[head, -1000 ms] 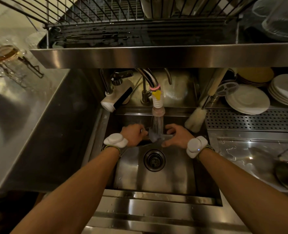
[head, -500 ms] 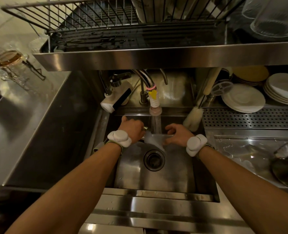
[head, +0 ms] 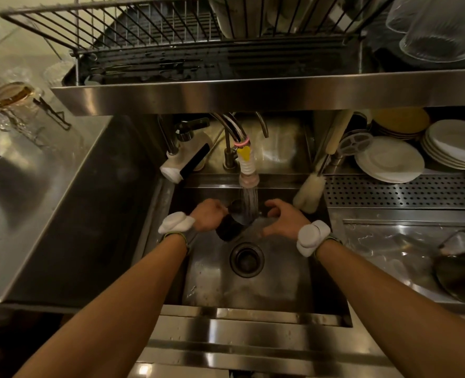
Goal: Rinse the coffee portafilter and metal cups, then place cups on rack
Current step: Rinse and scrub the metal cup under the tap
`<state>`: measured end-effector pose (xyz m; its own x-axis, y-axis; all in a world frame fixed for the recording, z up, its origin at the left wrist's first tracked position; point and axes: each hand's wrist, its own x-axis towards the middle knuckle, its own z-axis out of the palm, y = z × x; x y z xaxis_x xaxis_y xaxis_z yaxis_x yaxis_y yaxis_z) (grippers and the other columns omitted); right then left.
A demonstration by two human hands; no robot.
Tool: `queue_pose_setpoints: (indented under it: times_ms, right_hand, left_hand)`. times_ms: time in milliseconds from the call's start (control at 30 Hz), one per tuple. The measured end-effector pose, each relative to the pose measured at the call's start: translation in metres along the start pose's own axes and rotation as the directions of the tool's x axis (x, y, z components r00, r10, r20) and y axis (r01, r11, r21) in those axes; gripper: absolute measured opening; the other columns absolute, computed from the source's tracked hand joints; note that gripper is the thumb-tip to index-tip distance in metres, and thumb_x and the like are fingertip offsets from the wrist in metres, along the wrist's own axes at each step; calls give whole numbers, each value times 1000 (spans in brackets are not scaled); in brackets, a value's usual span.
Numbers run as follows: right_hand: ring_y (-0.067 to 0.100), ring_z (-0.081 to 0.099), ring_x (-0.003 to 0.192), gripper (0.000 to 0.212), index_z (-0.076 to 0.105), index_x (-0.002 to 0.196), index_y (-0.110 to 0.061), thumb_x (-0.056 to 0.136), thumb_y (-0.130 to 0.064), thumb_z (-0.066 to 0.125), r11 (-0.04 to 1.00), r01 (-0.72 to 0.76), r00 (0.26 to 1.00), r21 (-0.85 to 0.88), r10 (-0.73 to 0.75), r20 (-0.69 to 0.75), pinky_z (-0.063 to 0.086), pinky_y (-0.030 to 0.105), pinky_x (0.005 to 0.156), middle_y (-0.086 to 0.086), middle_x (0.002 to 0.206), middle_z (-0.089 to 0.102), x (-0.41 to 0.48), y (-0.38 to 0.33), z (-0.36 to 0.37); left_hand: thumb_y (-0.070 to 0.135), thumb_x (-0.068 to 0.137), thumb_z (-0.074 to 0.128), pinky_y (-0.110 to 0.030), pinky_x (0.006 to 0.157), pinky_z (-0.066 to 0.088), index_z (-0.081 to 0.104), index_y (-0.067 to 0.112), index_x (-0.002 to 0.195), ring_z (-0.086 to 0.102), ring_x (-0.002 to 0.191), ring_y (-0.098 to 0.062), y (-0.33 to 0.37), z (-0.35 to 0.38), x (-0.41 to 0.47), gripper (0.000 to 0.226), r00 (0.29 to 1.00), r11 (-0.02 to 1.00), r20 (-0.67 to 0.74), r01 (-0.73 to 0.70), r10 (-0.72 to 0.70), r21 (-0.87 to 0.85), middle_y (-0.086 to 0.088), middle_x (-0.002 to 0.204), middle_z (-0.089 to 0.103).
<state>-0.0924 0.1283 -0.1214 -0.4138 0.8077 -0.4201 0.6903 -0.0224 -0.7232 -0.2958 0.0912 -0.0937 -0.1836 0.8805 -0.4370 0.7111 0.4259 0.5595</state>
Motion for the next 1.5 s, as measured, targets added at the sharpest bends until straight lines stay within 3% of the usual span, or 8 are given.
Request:
queue_pose_setpoints:
  times_ms: [67,133,333,433,533,700,933,1500]
  right_hand:
    - [24,51,119,106,28,143,-19,56,-23,89,999,0,1000,50,0,-17,43,27,89,8,133,49,1,-1,4]
    - [24,47,123,114,24,144,-20,52,-23,90,995,36,999,88,-34,-25,41,27,91,7,137,46,6,-5,8]
    - [11,54,103,86,44,119,-29,46,-31,91,986,126,989,112,-116,-92,39,15,79,-14,105,54,21,-18,15]
    - [9,53,98,86,46,119,-26,46,-32,90,992,112,989,60,-105,-108,40,16,78,-10,107,57,21,-11,18]
    - [19,56,110,89,45,127,-21,50,-25,89,994,101,982,28,-95,-165,45,25,88,1,121,60,23,-5,18]
    - [18,58,101,86,45,124,-23,49,-23,89,994,103,988,44,-97,-119,46,25,78,0,114,61,25,-11,29]
    - [21,59,104,86,48,123,-20,48,-21,89,993,105,988,46,-100,-114,45,25,82,2,115,62,29,-16,25]
    - [23,59,106,85,49,124,-17,49,-18,90,993,113,990,32,-110,-93,46,27,86,4,117,63,32,-18,22]
  left_hand:
    - [10,93,49,-26,72,45,64,-6,106,59,109,-40,-4,3,-1,26,998,990,56,18,-10,-142,-24,110,65]
    - [9,94,47,-36,85,46,63,-7,104,59,103,-38,-3,3,-2,24,992,962,127,34,1,-272,-20,101,63]
    - [3,95,44,-25,69,43,54,12,76,55,76,-15,-4,3,-1,24,983,843,184,110,-13,-527,-8,82,57]
    - [12,95,49,-14,70,45,65,1,99,57,90,-15,-9,1,3,20,985,898,171,80,-6,-433,-8,95,62]
    - [30,97,47,-28,93,43,64,3,115,58,110,-21,-17,-5,9,37,997,934,57,62,-45,-352,-12,114,65]
    - [33,96,47,-30,92,41,66,8,113,59,112,-26,-34,-11,17,35,995,991,-60,67,-74,-112,-11,118,65]
    - [32,93,52,-26,84,41,67,13,106,61,108,-25,-34,-12,17,28,994,1000,-110,-4,2,-14,-10,112,68]
    - [29,95,49,-25,85,40,65,14,111,61,109,-24,-36,-12,17,28,999,1000,-38,-19,20,4,-9,114,67]
